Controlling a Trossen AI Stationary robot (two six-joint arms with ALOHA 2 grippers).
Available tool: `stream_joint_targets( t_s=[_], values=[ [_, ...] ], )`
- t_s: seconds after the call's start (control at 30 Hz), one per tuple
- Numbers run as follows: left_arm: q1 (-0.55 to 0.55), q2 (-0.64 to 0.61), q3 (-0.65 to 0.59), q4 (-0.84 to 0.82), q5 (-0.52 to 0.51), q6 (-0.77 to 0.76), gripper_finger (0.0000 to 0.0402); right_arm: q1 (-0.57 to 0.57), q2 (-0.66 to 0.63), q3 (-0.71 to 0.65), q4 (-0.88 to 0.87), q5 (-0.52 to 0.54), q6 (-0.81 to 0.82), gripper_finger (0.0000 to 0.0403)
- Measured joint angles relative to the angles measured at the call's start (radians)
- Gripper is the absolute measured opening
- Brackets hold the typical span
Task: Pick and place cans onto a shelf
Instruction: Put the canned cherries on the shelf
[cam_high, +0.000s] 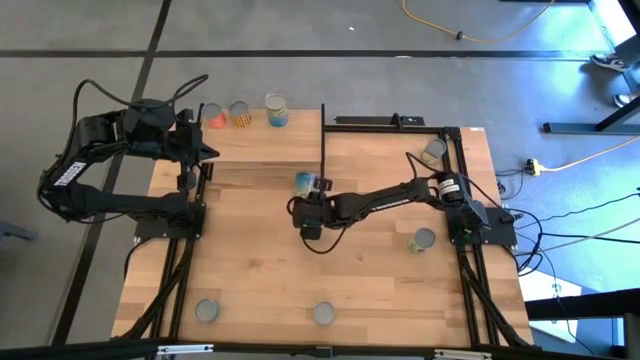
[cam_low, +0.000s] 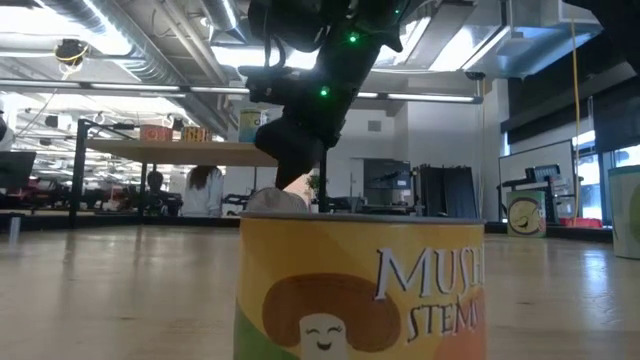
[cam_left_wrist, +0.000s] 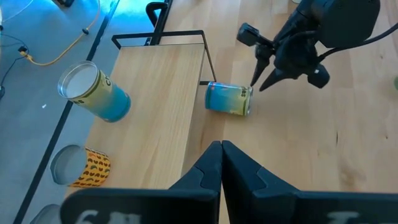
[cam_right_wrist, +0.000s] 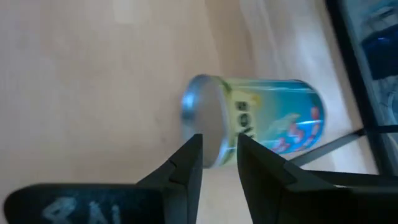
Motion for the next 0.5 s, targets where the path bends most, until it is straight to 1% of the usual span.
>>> stream_joint_targets(
  t_s=[0.07,0.13,0.5],
  values=[
    [0.000,0.000,0.000,0.000,0.000,0.000,0.0000,-0.005,0.000,0.000,0.002,0.023,-0.001,0.0101],
    [0.000,0.000,0.000,0.000,0.000,0.000,0.0000,-0.011,0.000,0.000,0.006,0.021,-0.001,0.0101],
    [0.000,0.000,0.000,0.000,-0.001,0.000,0.0000,-0.026,0.000,0.000,0.051,-0.053,-0.002,0.0101]
  ],
)
